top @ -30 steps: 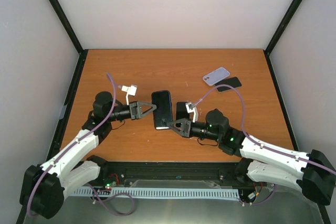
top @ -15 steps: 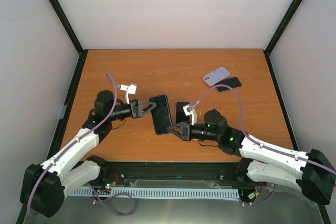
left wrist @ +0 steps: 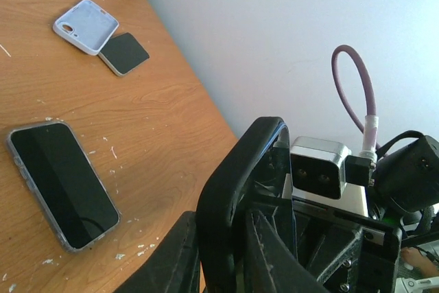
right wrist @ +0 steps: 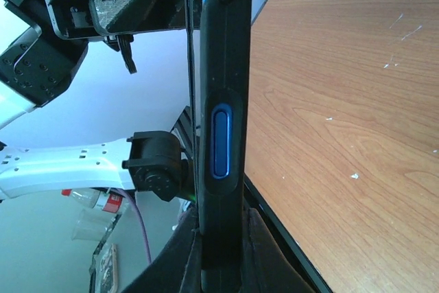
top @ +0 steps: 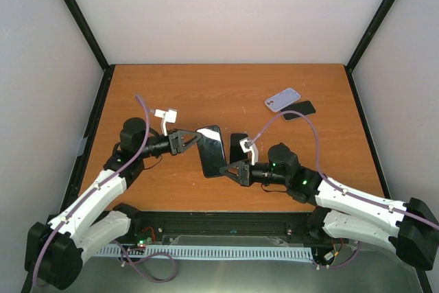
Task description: Put the phone into the phone case
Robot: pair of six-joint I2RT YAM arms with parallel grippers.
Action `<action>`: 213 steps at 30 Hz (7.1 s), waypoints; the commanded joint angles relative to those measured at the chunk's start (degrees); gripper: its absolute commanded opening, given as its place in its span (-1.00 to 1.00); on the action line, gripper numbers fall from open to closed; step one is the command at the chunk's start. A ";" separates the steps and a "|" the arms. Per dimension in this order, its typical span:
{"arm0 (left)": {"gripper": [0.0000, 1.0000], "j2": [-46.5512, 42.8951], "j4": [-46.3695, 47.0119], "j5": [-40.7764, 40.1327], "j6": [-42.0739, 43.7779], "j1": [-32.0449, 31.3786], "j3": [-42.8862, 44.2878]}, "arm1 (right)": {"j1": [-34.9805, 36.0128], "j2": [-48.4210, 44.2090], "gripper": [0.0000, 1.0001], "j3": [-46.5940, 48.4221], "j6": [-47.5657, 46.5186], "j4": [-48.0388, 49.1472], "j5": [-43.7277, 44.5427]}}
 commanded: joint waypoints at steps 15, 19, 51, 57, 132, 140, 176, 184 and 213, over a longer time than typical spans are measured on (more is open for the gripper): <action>0.99 -2.94 -15.59 -15.54 8.05 -0.02 7.39 | -1.06 7.16 -0.94 9.96 -0.82 -7.89 16.65; 0.99 -5.08 -21.83 -20.37 9.88 -0.02 9.14 | -3.53 14.92 -0.94 12.47 0.04 -6.31 17.04; 0.99 -6.85 -30.22 -31.31 13.11 -0.01 8.68 | -8.01 47.28 -0.94 17.51 12.73 11.27 6.89; 0.99 -6.54 -30.34 -31.54 13.13 -0.02 8.68 | -8.08 48.28 -0.83 17.28 12.58 10.84 5.92; 0.99 1.57 -26.07 -25.80 9.27 -0.02 7.03 | -50.17 66.76 -0.43 53.26 -5.10 -27.90 23.99; 0.99 0.16 -27.08 -25.59 8.59 -0.02 7.51 | -50.17 65.52 -0.85 52.65 -5.27 -29.02 23.51; 0.99 3.01 -23.91 -23.39 8.12 -0.02 5.69 | -29.10 19.32 -0.83 10.30 -14.09 -48.13 20.16; 0.99 2.55 -22.89 -22.51 8.60 -0.01 4.54 | -29.20 18.82 -0.11 14.66 -11.21 -47.90 28.71; 0.99 -0.62 -26.11 -23.23 9.18 -0.02 5.47 | -44.17 65.72 1.00 62.50 0.39 -46.52 46.90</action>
